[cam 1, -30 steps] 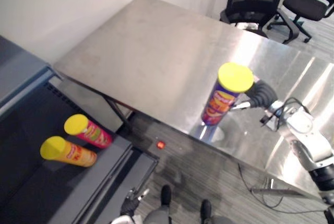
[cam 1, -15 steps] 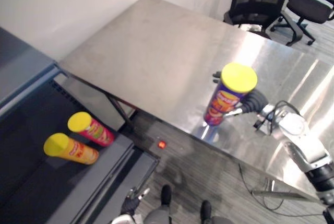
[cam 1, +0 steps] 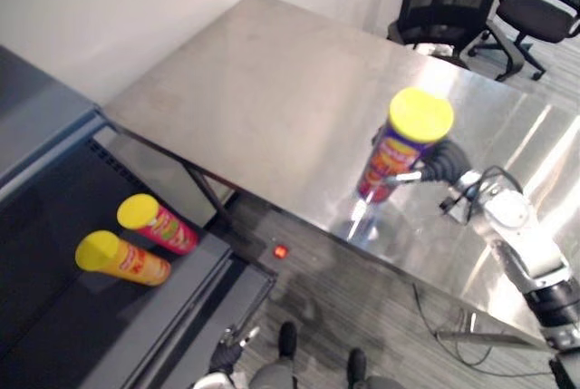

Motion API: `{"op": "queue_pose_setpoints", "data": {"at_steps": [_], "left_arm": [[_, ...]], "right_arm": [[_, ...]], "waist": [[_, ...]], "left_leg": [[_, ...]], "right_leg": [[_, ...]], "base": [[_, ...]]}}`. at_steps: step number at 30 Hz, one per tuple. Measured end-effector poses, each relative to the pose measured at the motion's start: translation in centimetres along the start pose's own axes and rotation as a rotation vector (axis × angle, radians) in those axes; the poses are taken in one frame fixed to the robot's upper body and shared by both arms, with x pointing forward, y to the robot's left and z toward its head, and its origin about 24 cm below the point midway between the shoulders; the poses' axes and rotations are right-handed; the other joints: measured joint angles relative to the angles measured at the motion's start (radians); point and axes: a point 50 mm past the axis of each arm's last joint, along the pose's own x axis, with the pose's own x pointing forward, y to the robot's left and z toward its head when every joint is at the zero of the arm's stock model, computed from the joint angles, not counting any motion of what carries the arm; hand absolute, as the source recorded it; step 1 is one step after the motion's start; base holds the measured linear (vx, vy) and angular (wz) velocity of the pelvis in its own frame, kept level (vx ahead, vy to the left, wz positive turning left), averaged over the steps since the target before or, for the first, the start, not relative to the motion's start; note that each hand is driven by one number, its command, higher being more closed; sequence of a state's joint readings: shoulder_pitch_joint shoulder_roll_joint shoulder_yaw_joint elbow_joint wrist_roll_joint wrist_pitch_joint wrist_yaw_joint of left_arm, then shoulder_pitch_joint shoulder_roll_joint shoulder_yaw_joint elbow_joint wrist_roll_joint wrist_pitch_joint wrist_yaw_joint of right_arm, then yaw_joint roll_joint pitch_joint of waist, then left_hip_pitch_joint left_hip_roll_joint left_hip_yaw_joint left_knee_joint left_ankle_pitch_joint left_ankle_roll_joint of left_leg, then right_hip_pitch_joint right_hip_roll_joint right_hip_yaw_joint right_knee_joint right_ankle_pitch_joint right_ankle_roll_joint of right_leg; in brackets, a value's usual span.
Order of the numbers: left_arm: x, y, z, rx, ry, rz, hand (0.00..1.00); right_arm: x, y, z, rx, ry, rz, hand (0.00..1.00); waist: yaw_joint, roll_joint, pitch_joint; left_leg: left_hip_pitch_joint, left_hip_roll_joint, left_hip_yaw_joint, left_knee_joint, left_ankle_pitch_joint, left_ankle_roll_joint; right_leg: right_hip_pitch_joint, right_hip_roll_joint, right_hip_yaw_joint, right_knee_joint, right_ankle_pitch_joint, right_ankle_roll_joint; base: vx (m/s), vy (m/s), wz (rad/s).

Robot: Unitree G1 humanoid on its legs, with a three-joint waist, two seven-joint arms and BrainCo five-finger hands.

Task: Put the gum and the chips on the shelf.

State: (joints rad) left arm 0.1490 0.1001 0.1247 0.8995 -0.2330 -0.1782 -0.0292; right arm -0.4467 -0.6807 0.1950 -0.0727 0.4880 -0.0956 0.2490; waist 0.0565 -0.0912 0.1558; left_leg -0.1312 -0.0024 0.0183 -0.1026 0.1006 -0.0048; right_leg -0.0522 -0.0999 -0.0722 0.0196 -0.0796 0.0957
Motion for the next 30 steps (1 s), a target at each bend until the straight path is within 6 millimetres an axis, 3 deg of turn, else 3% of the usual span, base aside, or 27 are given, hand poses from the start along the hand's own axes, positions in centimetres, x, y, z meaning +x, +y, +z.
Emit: {"op": "queue_pose_setpoints", "data": {"at_steps": [5,8,11,14,17,19,21,25,30], "left_arm": [[0.0,0.2,-0.2,-0.007,0.014,0.023,0.00],[-0.1,0.6,-0.5,-0.014,0.028,0.041,0.00],[-0.2,0.6,-1.0,-0.017,0.046,0.046,0.00],[-0.4,0.5,-1.6,-0.023,0.072,0.049,0.00],[-0.7,0.8,-2.2,-0.033,0.090,0.063,0.00],[-0.9,1.0,-2.5,-0.057,0.095,0.080,0.00],[-1.0,1.1,-2.7,-0.065,0.097,0.088,0.00],[-1.1,1.2,-3.0,-0.054,0.110,0.089,0.00],[-1.2,1.4,-3.3,-0.050,0.122,0.090,0.00]], "right_arm": [[-0.1,-3.2,5.1,-0.103,-0.208,-0.173,1.00],[-0.7,-3.2,8.2,-0.156,-0.357,-0.190,1.00],[-2.2,-2.8,9.1,-0.175,-0.422,-0.205,1.00],[-4.7,-1.5,7.8,-0.108,-0.413,-0.231,1.00],[-7.1,0.9,4.4,0.035,-0.288,-0.230,1.00],[-9.6,3.8,1.4,0.250,-0.157,-0.252,1.00],[-11.2,6.5,-0.3,0.395,-0.056,-0.243,1.00],[-13.0,11.6,-2.2,0.638,0.091,-0.193,1.00],[-14.1,13.8,-2.8,0.731,0.163,-0.161,1.00]], "waist": [[-0.005,-0.011,-0.016],[-0.026,-0.020,-0.029],[-0.030,-0.021,-0.052],[-0.041,-0.021,-0.087],[-0.051,-0.022,-0.112],[-0.058,-0.020,-0.114],[-0.065,-0.019,-0.115],[-0.076,-0.017,-0.124],[-0.077,-0.020,-0.138]], "left_leg": [[0.014,0.007,0.011,-0.001,-0.001,-0.001],[0.034,0.013,0.025,-0.001,-0.003,-0.005],[0.042,0.016,0.031,-0.001,-0.006,-0.008],[0.048,0.021,0.040,-0.001,-0.008,-0.010],[0.056,0.026,0.055,-0.001,-0.012,-0.016],[0.067,0.027,0.062,-0.001,-0.019,-0.025],[0.069,0.030,0.065,-0.001,-0.021,-0.027],[0.072,0.032,0.065,-0.001,-0.020,-0.028],[0.080,0.029,0.066,-0.001,-0.021,-0.028]], "right_leg": [[0.009,0.006,0.009,0.000,0.003,-0.004],[0.022,0.011,0.023,-0.001,0.004,-0.006],[0.023,0.013,0.029,-0.001,0.004,-0.006],[0.023,0.017,0.036,0.000,0.004,-0.006],[0.022,0.021,0.052,0.000,0.003,-0.008],[0.024,0.023,0.057,0.005,-0.001,-0.013],[0.022,0.025,0.059,0.013,-0.004,-0.017],[0.022,0.025,0.060,0.019,-0.005,-0.018],[0.028,0.022,0.060,0.023,-0.005,-0.018]], "base": [[0.00,-0.002,-0.06],[0.00,-0.012,-0.14],[-0.01,-0.006,-0.11],[0.00,-0.008,-0.10],[-0.01,-0.005,-0.18],[-0.01,-0.002,-0.13],[0.00,-0.001,-0.03],[0.00,0.000,0.00],[0.00,0.000,0.00]]}}
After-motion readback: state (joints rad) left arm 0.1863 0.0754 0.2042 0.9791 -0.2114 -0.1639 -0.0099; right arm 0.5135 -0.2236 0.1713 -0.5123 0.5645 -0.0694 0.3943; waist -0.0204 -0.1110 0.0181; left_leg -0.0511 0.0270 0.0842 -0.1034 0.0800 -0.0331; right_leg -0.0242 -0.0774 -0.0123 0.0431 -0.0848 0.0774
